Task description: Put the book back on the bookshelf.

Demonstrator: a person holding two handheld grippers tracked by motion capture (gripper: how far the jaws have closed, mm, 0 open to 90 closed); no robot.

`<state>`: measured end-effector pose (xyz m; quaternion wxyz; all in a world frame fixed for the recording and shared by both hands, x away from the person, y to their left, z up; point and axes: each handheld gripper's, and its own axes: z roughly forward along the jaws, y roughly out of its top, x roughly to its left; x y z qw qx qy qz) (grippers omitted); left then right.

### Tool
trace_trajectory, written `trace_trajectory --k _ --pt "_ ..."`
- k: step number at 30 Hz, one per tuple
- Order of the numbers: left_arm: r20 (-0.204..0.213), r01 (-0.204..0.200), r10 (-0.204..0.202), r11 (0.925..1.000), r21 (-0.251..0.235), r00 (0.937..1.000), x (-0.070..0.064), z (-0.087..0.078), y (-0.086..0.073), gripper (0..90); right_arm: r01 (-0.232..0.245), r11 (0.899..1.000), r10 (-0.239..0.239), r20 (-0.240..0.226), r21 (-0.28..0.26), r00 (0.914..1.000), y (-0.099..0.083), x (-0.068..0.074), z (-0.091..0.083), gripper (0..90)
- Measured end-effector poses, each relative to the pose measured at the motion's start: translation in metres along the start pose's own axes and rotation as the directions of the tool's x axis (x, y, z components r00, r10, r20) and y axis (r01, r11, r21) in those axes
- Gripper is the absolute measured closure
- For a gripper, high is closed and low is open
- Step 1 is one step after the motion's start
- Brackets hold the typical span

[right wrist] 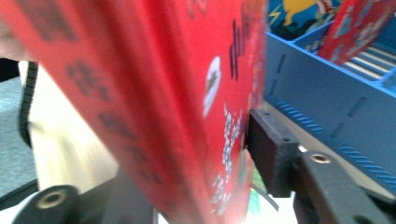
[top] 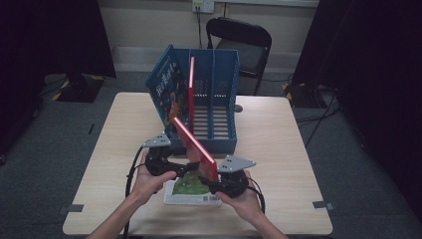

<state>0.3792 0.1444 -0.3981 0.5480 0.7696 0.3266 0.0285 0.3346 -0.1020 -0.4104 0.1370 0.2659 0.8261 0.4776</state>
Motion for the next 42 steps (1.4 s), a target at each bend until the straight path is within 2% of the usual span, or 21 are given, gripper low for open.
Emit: trace_trajectory --k 6,8,11,15,18,21,24,26,28,30,33,35,39,41,42 --pt "-0.029 0.009 -0.008 0.9998 0.015 0.9995 0.008 0.000 -0.004 19.1 -0.020 1.000 0.020 0.050 -0.009 0.9986 -0.003 -0.010 -0.007 72.5" --pt "-0.053 0.008 -0.007 0.9999 0.013 0.9986 0.012 -0.003 -0.005 18.0 -0.029 0.999 0.030 0.038 -0.014 0.9988 -0.005 -0.015 -0.008 72.8" --pt "-0.065 0.027 -0.025 0.9994 0.021 0.9976 0.018 -0.007 -0.006 17.6 -0.027 1.000 0.028 0.023 -0.011 0.9994 -0.005 -0.019 -0.009 73.1" --pt "-0.084 0.040 -0.039 0.9992 0.004 0.9957 0.023 -0.011 -0.006 17.3 -0.017 1.000 0.017 0.017 -0.012 0.9997 -0.005 -0.023 -0.011 75.7" --pt "-0.087 0.032 -0.032 0.9995 0.002 0.9957 0.024 -0.012 -0.006 17.0 -0.004 1.000 0.004 0.002 -0.022 1.0000 -0.007 -0.027 -0.013 78.4" --pt "-0.091 0.027 -0.027 0.9996 0.001 0.9955 0.024 -0.012 -0.006 17.2 0.010 0.999 -0.011 -0.033 -0.035 0.9994 -0.009 -0.031 -0.014 78.6" --pt "-0.087 0.008 -0.008 1.0000 -0.001 0.9961 0.022 -0.012 -0.006 18.7 0.028 0.999 -0.030 -0.040 -0.031 0.9988 -0.009 -0.031 -0.014 78.7" --pt "-0.078 -0.011 0.010 0.9999 -0.011 0.9969 0.020 -0.013 -0.005 22.0 0.036 0.999 -0.038 -0.053 -0.031 0.9979 -0.009 -0.031 -0.015 78.7" --pt "-0.050 -0.030 0.028 0.9990 -0.033 0.9984 0.019 -0.014 -0.004 23.0 0.038 0.999 -0.040 -0.073 -0.032 0.9965 -0.009 -0.031 -0.015 78.9" --pt "-0.050 -0.034 0.033 0.9991 -0.025 0.9982 0.018 -0.014 -0.004 24.4 0.039 0.999 -0.041 -0.084 -0.031 0.9956 -0.009 -0.032 -0.016 79.6" --pt "-0.066 -0.050 0.049 0.9986 -0.015 0.9966 0.018 -0.012 -0.005 26.3 0.035 0.999 -0.037 -0.091 -0.029 0.9951 -0.008 -0.034 -0.016 80.1" --pt "-0.082 -0.074 0.073 0.9972 -0.012 0.9940 0.017 -0.011 -0.006 28.7 0.030 0.999 -0.032 -0.091 -0.029 0.9953 -0.009 -0.035 -0.016 80.1" --pt "-0.089 -0.073 0.071 0.9973 -0.010 0.9934 0.018 -0.012 -0.006 33.5 0.025 0.999 -0.028 -0.087 -0.031 0.9958 -0.008 -0.034 -0.016 79.4" --pt "-0.085 -0.074 0.073 0.9972 -0.009 0.9937 0.018 -0.013 -0.006 34.6 0.005 0.999 -0.009 -0.088 -0.049 0.9960 -0.007 -0.034 -0.016 78.5" --pt "-0.087 -0.078 0.078 0.9969 -0.005 0.9931 0.018 -0.013 -0.006 35.1 0.010 0.999 -0.014 -0.079 -0.054 0.9968 -0.005 -0.033 -0.016 78.3"
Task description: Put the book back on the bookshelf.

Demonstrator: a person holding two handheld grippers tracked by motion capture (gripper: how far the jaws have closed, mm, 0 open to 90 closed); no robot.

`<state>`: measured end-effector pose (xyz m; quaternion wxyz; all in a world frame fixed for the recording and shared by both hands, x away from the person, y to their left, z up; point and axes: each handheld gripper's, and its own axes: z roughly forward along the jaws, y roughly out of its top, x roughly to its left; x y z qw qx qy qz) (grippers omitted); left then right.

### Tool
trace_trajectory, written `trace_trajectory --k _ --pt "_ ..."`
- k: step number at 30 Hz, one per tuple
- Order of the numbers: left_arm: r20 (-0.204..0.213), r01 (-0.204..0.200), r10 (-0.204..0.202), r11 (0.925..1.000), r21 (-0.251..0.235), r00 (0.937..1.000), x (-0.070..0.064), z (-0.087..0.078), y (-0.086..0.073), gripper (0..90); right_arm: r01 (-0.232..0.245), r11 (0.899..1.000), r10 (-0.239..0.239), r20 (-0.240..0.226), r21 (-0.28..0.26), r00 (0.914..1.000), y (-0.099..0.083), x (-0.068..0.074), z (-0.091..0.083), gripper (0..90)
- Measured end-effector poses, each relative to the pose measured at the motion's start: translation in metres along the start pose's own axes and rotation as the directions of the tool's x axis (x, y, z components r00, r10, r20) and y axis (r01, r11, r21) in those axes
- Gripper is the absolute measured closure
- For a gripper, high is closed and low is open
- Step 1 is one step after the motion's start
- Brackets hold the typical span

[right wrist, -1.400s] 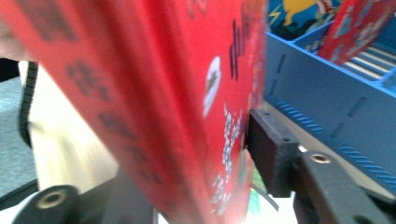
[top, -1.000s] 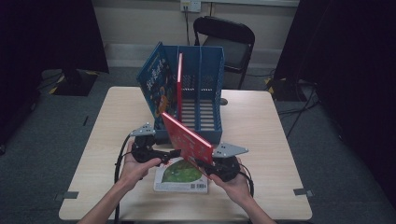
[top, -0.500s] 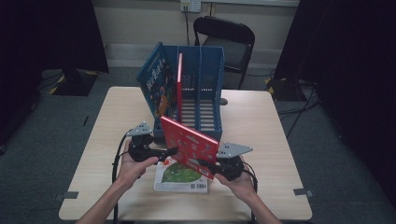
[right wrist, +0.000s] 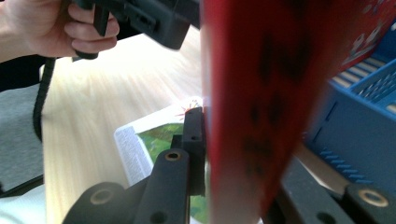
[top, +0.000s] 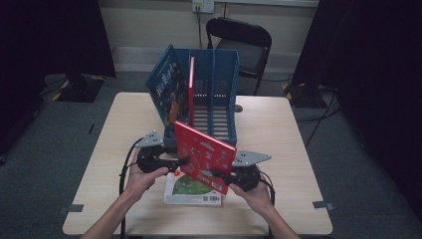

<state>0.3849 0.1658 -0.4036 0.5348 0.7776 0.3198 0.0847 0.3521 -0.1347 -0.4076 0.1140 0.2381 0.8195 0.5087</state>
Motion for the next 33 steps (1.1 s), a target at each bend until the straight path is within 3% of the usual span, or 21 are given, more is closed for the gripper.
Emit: trace_trajectory --k 5,7,16,23,30,33 --pt "-0.028 -0.038 0.039 0.9988 0.030 0.9989 -0.004 0.002 -0.002 36.0 -0.008 0.999 0.009 0.025 -0.044 0.9997 0.008 0.005 -0.002 77.6" --pt "-0.011 -0.018 0.019 0.9994 0.029 0.9998 -0.003 0.001 -0.002 35.3 -0.018 0.998 0.020 0.034 -0.059 0.9992 0.010 0.006 -0.002 77.0" --pt "-0.001 -0.034 0.034 0.9986 0.041 0.9994 -0.006 0.003 -0.001 37.2 -0.024 0.989 0.030 0.044 -0.149 0.9986 0.024 0.007 -0.009 74.5" --pt "-0.018 -0.035 0.035 0.9986 0.040 0.9992 -0.008 0.003 -0.001 37.0 -0.018 0.981 0.025 0.033 -0.195 0.9991 0.025 0.009 -0.005 71.6" --pt "-0.041 -0.025 0.026 0.9993 0.027 0.9988 -0.005 0.003 -0.002 36.6 0.008 0.982 -0.003 0.028 -0.189 0.9996 0.036 0.011 0.002 79.8" --pt "-0.063 -0.050 0.051 0.9985 0.023 0.9967 -0.010 0.006 -0.003 33.5 0.016 0.983 -0.011 0.031 -0.184 0.9995 0.038 0.013 0.002 80.1"
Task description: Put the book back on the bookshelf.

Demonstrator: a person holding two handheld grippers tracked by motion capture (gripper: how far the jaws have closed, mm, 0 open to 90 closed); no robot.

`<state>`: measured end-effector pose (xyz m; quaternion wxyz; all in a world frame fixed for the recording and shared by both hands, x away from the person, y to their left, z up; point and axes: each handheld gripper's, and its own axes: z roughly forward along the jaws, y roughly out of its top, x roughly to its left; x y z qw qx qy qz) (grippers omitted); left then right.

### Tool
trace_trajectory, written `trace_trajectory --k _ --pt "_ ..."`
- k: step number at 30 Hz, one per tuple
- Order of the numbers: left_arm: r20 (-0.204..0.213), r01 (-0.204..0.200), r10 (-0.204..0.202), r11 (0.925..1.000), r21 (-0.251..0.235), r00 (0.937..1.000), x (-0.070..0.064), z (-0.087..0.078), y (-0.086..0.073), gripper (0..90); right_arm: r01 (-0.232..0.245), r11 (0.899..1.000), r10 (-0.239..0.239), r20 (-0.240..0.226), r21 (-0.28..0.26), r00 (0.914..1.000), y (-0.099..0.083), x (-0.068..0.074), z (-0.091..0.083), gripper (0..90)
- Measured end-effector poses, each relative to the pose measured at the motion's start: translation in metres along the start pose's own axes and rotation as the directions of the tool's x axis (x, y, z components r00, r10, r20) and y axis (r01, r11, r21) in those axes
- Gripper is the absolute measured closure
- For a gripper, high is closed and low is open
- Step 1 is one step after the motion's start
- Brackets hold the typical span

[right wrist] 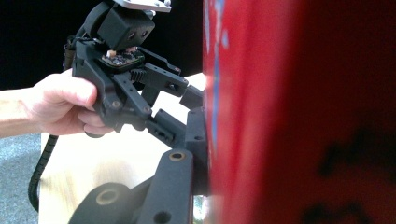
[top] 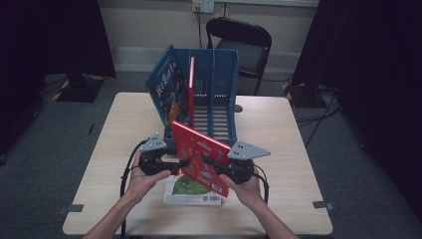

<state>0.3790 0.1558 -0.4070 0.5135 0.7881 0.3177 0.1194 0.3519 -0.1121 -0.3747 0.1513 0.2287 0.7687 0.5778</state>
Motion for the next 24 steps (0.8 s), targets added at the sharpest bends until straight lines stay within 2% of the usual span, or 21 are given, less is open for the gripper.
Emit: trace_trajectory --k 3,6,9,12,16,18,24 --pt "0.007 0.006 -0.006 0.9999 0.009 1.0000 0.000 0.002 0.000 30.0 -0.010 1.000 0.010 -0.001 0.001 1.0000 0.000 -0.001 0.000 80.3" --pt "0.019 0.024 -0.025 0.9990 0.038 0.9995 0.001 0.003 -0.001 26.0 -0.032 0.999 0.032 0.006 0.003 0.9995 0.001 -0.003 0.000 80.4" --pt "0.001 0.037 -0.037 0.9984 0.042 0.9993 0.003 0.000 -0.002 23.1 -0.040 0.999 0.040 0.004 0.006 0.9992 0.002 -0.006 0.000 80.4" --pt "-0.019 0.066 -0.065 0.9966 0.049 0.9977 0.006 -0.007 -0.005 22.4 -0.047 0.999 0.047 0.001 0.005 0.9989 0.002 -0.007 0.000 80.4" --pt "-0.048 0.067 -0.063 0.9944 0.082 0.9969 0.006 -0.014 -0.011 22.1 -0.063 0.998 0.063 0.003 0.007 0.9980 0.002 -0.009 0.001 80.5" --pt "-0.055 0.061 -0.056 0.9935 0.096 0.9969 0.005 -0.018 -0.013 18.0 -0.071 0.997 0.071 0.010 0.013 0.9975 0.004 -0.009 0.001 80.5" --pt "-0.063 0.074 -0.069 0.9942 0.079 0.9957 0.008 -0.029 -0.025 15.7 -0.078 0.997 0.078 0.007 0.014 0.9969 0.007 -0.011 0.004 80.5"
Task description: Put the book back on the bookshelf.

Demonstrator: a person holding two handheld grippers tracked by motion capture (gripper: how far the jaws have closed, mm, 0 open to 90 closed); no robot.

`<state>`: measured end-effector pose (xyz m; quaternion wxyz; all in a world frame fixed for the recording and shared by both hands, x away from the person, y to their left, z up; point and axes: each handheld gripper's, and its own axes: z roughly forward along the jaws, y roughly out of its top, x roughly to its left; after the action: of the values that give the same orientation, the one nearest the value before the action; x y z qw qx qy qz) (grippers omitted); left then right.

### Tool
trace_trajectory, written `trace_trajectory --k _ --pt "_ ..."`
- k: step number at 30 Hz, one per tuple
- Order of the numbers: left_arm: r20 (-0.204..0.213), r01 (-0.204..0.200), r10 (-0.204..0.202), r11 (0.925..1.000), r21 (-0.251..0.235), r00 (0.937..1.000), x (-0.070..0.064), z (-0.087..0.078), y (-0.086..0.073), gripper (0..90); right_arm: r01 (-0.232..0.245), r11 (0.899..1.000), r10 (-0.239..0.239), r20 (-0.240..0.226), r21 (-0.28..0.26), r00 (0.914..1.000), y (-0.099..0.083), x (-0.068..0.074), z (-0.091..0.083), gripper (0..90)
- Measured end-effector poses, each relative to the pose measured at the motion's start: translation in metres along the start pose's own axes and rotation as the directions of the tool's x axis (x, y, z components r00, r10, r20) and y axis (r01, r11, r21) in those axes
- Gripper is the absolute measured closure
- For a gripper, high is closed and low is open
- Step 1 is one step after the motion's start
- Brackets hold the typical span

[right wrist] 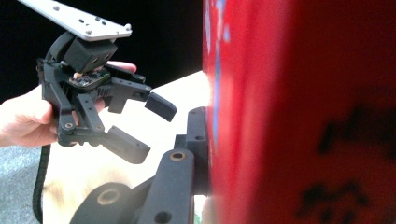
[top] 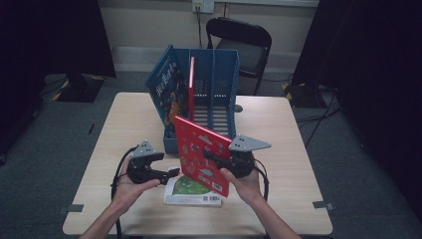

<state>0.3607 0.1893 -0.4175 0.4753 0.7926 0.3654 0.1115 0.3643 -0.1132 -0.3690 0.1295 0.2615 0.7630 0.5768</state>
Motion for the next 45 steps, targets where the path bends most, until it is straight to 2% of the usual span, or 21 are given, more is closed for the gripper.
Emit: trace_trajectory --k 2,5,8,10,16,20,24,27,32,37,45 --pt "-0.031 0.024 -0.023 0.9996 0.018 0.9992 0.003 0.001 -0.003 15.7 -0.006 1.000 0.006 0.003 -0.003 1.0000 0.000 -0.001 0.001 80.5" --pt "-0.038 0.016 -0.015 0.9993 0.035 0.9992 0.007 0.002 -0.009 15.8 -0.006 1.000 0.006 0.002 -0.002 1.0000 0.001 -0.001 0.001 80.5" --pt "-0.023 -0.031 0.032 0.9993 0.022 0.9992 0.008 0.000 -0.014 15.8 -0.001 1.000 0.001 0.002 -0.001 1.0000 0.002 0.000 0.001 80.5" --pt "-0.028 -0.057 0.058 0.9982 0.019 0.9979 0.010 -0.003 -0.016 15.7 -0.002 1.000 0.002 0.003 -0.001 1.0000 0.002 -0.001 0.000 80.5" --pt "-0.064 -0.024 0.027 0.9983 0.053 0.9976 0.018 -0.003 -0.026 15.7 -0.011 1.000 0.011 0.014 -0.002 0.9998 0.006 -0.002 -0.004 80.6" --pt "-0.078 -0.002 0.007 0.9982 0.059 0.9970 0.021 -0.002 -0.028 15.8 -0.018 1.000 0.018 0.020 -0.007 0.9996 0.008 -0.004 -0.008 80.6" --pt "-0.073 0.001 0.003 0.9978 0.066 0.9973 0.021 0.000 -0.030 15.8 -0.017 1.000 0.017 0.032 -0.005 0.9994 0.009 -0.005 -0.010 80.6" --pt "-0.078 -0.010 0.015 0.9971 0.076 0.9969 0.022 0.001 -0.031 15.9 -0.014 1.000 0.014 0.035 -0.004 0.9993 0.011 -0.005 -0.012 80.6" --pt "-0.075 0.000 0.005 0.9980 0.063 0.9972 0.025 0.001 -0.032 15.8 -0.010 1.000 0.011 0.045 -0.008 0.9989 0.015 -0.006 -0.016 80.6" --pt "-0.083 0.010 -0.006 0.9982 0.059 0.9966 0.026 0.000 -0.032 15.8 -0.013 1.000 0.013 0.065 -0.001 0.9978 0.018 -0.006 -0.020 80.6" --pt "-0.101 0.012 -0.005 0.9979 0.063 0.9948 0.026 0.000 -0.033 15.8 -0.012 1.000 0.013 0.068 -0.007 0.9976 0.025 -0.009 -0.028 80.6"
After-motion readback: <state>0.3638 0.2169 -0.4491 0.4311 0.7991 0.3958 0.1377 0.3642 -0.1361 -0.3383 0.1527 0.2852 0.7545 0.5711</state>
